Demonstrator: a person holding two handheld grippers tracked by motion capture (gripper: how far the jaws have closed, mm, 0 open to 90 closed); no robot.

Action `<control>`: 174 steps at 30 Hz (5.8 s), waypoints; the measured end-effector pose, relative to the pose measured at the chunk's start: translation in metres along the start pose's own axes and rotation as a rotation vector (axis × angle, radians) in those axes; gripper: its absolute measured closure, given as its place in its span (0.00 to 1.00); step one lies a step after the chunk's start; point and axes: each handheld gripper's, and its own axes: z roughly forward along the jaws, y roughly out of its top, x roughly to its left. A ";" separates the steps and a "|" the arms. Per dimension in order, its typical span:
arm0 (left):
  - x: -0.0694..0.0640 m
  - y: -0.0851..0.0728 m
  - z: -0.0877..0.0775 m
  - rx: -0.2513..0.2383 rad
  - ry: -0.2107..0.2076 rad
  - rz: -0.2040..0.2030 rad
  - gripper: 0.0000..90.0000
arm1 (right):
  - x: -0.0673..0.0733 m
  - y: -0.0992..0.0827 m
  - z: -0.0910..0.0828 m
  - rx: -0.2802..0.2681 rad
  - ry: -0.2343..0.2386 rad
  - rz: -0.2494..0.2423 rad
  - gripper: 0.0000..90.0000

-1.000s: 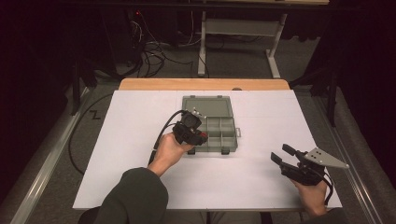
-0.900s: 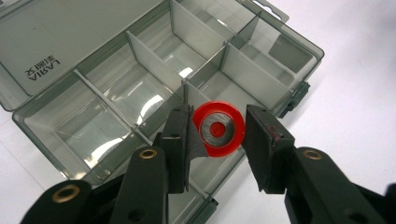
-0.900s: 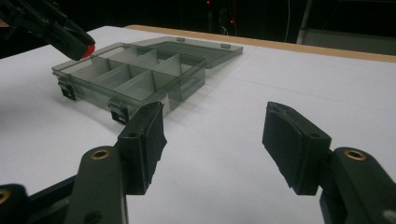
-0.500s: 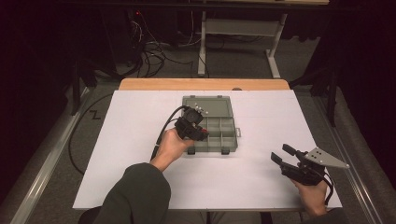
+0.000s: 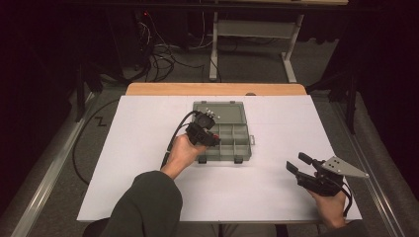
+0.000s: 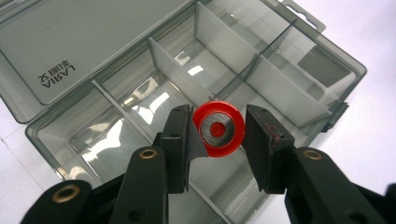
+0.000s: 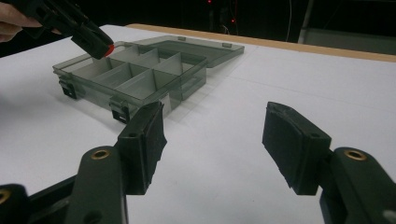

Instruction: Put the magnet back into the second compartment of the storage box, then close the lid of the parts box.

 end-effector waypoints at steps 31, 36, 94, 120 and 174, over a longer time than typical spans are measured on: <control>0.017 0.011 0.017 0.027 0.056 -0.048 0.69 | 0.000 0.000 0.002 0.009 0.012 -0.002 0.45; 0.018 0.013 0.018 0.028 0.062 -0.053 0.69 | 0.000 0.000 0.001 0.009 0.012 -0.003 0.45; 0.012 0.011 0.004 -0.004 0.136 -0.010 0.43 | -0.002 -0.002 -0.003 -0.001 0.000 0.008 0.45; 0.013 -0.002 -0.021 -0.048 0.150 -0.001 0.45 | 0.000 -0.002 -0.005 -0.008 -0.014 0.012 0.45; 0.046 -0.048 -0.040 -0.073 0.188 -0.129 0.46 | 0.014 0.007 0.005 -0.012 -0.013 -0.032 0.46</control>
